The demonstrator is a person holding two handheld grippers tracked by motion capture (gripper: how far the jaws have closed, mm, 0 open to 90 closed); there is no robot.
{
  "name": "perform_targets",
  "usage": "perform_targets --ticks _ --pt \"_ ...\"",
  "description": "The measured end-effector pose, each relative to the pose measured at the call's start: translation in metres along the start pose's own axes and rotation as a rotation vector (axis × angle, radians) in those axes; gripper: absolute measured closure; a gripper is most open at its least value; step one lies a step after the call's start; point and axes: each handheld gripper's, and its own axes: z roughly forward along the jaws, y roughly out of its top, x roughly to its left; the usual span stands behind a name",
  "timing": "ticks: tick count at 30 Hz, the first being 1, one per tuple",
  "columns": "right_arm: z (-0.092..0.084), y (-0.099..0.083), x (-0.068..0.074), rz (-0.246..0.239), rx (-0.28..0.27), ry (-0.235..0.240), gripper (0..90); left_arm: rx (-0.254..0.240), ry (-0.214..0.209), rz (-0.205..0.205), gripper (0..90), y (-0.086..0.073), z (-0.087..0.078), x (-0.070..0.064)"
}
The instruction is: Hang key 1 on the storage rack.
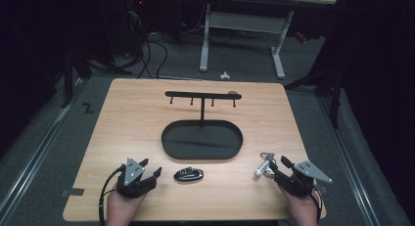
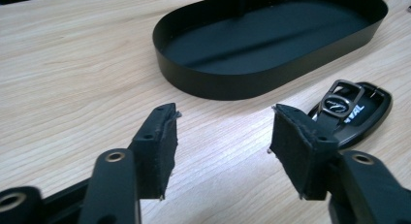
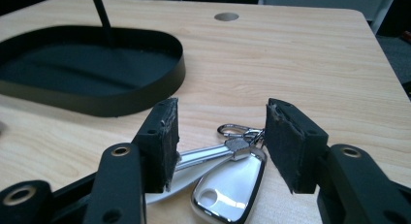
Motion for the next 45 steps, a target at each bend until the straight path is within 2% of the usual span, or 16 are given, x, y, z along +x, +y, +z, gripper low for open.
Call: perform_targets --ticks 5,7,11,17,22,25,29,32,38,45 --pt "0.001 -0.002 0.000 -0.004 0.010 0.011 45.0 0.002 0.014 -0.006 48.2 0.000 0.002 0.000" --pt "0.002 -0.003 -0.001 0.004 0.010 0.014 44.9 0.007 0.019 -0.016 53.5 0.000 0.004 0.001" --pt "0.002 -0.005 -0.003 0.008 0.024 0.019 44.8 0.024 0.000 -0.041 63.6 -0.001 0.007 0.002" --pt "-0.003 -0.005 -0.005 0.010 0.012 0.016 44.9 0.042 -0.015 -0.018 69.6 0.001 0.012 -0.004" --pt "-0.002 -0.008 -0.007 0.011 0.028 0.021 44.9 0.074 -0.032 0.003 69.9 0.000 0.020 -0.011" --pt "-0.003 -0.008 -0.008 0.015 0.022 0.020 44.9 0.098 -0.037 0.029 69.9 0.000 0.025 -0.017" --pt "-0.004 -0.010 -0.008 0.022 0.030 0.022 44.8 0.118 -0.057 0.029 70.5 0.000 0.030 -0.023" --pt "-0.006 -0.011 -0.008 0.012 0.034 0.021 44.9 0.147 -0.077 0.062 70.4 0.000 0.035 -0.030" --pt "-0.003 -0.005 -0.005 0.001 0.019 0.025 44.9 0.162 -0.117 0.107 71.5 -0.002 0.034 -0.044" --pt "0.002 -0.004 0.009 -0.039 0.039 0.045 44.9 0.157 -0.193 0.186 71.0 0.001 0.032 -0.075"
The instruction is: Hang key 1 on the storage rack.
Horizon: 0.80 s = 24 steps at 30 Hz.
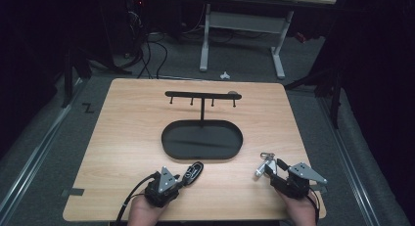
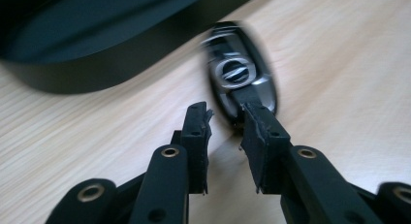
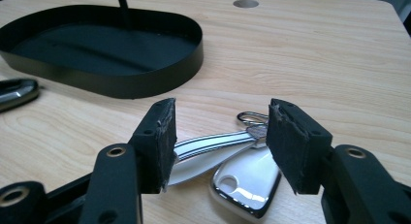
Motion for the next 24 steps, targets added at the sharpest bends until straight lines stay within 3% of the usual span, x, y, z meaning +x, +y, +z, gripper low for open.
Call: perform_targets --ticks 2,5,8,11,15,20,24 --pt "-0.001 0.000 0.001 -0.002 -0.001 -0.001 44.9 -0.002 -0.032 0.029 70.7 0.003 0.004 -0.009" --pt "-0.004 -0.001 0.000 0.001 -0.002 -0.004 44.8 -0.009 -0.044 0.062 70.5 0.007 0.006 -0.014" --pt "-0.005 -0.003 -0.002 0.008 0.002 -0.007 44.7 -0.028 -0.029 0.042 70.5 0.007 0.002 -0.007" --pt "-0.008 -0.006 -0.004 0.006 0.009 -0.010 44.6 -0.045 0.011 -0.007 71.7 0.005 -0.002 0.009" --pt "-0.014 -0.010 -0.006 0.008 0.013 -0.023 44.6 -0.031 0.063 -0.061 72.9 0.005 0.004 0.025" --pt "-0.026 -0.016 -0.013 0.029 0.013 -0.052 44.6 -0.015 0.066 -0.053 73.0 0.013 0.016 0.024" --pt "-0.036 -0.021 -0.020 0.047 0.013 -0.079 44.8 -0.021 0.035 -0.008 74.1 0.020 0.021 0.013"
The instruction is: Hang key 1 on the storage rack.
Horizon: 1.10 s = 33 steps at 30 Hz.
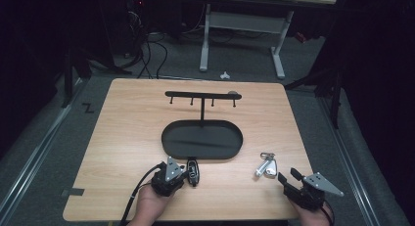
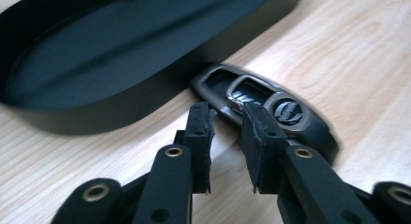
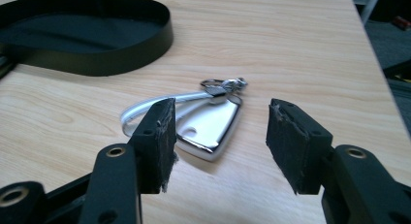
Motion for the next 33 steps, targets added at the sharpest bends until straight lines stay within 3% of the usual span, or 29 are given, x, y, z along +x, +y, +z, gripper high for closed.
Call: perform_targets --ticks 7,10,12,14,17,20,27,33 --pt "-0.011 -0.007 -0.004 -0.001 0.010 -0.025 44.8 -0.007 -0.092 0.111 72.6 0.016 0.013 -0.037" --pt "-0.014 -0.010 -0.004 0.000 0.019 -0.032 44.8 -0.039 -0.096 0.145 72.5 0.022 0.014 -0.048" --pt "-0.016 -0.012 -0.004 -0.001 0.023 -0.035 44.8 -0.064 -0.073 0.128 73.4 0.025 0.011 -0.044" --pt "-0.017 -0.014 -0.005 -0.002 0.028 -0.037 44.8 -0.073 -0.026 0.089 75.3 0.025 0.009 -0.030" --pt "-0.019 -0.015 -0.005 -0.003 0.029 -0.040 44.8 -0.046 0.031 0.008 78.3 0.019 0.012 -0.007" --pt "-0.020 -0.016 -0.005 0.000 0.033 -0.041 44.8 -0.017 0.043 -0.006 79.2 0.017 0.018 0.000" --pt "-0.021 -0.017 -0.004 -0.003 0.040 -0.036 44.8 -0.010 -0.034 0.015 79.9 0.021 0.026 -0.015" --pt "-0.015 -0.015 0.005 -0.014 0.052 -0.010 44.0 -0.030 -0.149 0.093 77.5 0.027 0.026 -0.047"
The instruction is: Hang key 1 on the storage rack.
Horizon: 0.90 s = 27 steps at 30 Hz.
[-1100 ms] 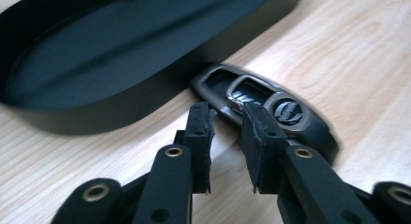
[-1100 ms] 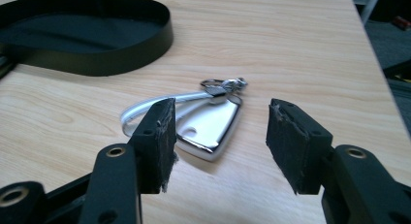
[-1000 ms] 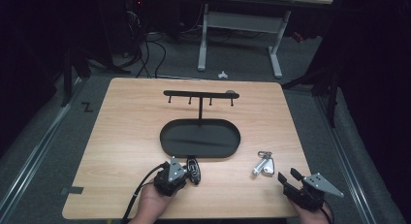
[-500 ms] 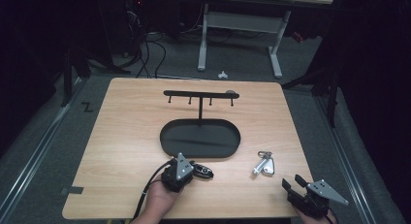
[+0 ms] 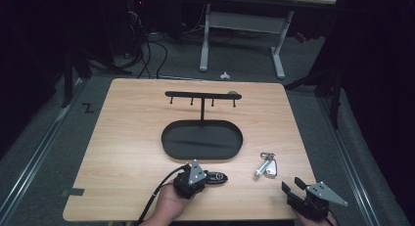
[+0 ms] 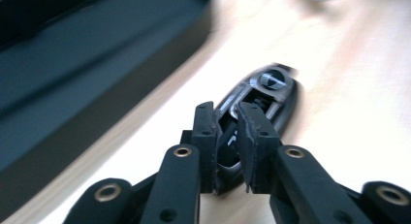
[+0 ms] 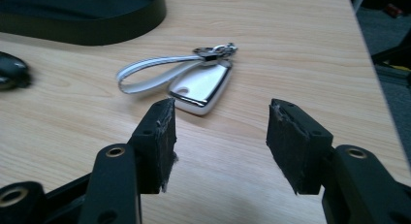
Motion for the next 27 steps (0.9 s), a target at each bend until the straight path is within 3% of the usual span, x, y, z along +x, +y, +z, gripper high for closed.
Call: perform_targets --ticks 5,12,18,23,27 --pt "0.010 0.008 0.023 -0.037 0.006 0.072 41.9 -0.011 0.001 -0.004 75.5 -0.002 -0.004 -0.003" --pt "0.039 0.023 0.073 -0.097 0.022 0.197 36.0 -0.034 0.025 -0.005 71.5 -0.013 -0.020 -0.003" --pt "0.068 0.034 0.118 -0.157 0.043 0.302 30.4 -0.033 0.085 -0.020 67.5 -0.025 -0.035 0.001" --pt "0.085 0.039 0.144 -0.214 0.061 0.343 29.3 -0.026 0.133 -0.044 67.2 -0.037 -0.051 0.009" --pt "0.097 0.040 0.154 -0.255 0.082 0.333 29.2 -0.021 0.161 -0.071 67.1 -0.046 -0.063 0.015"
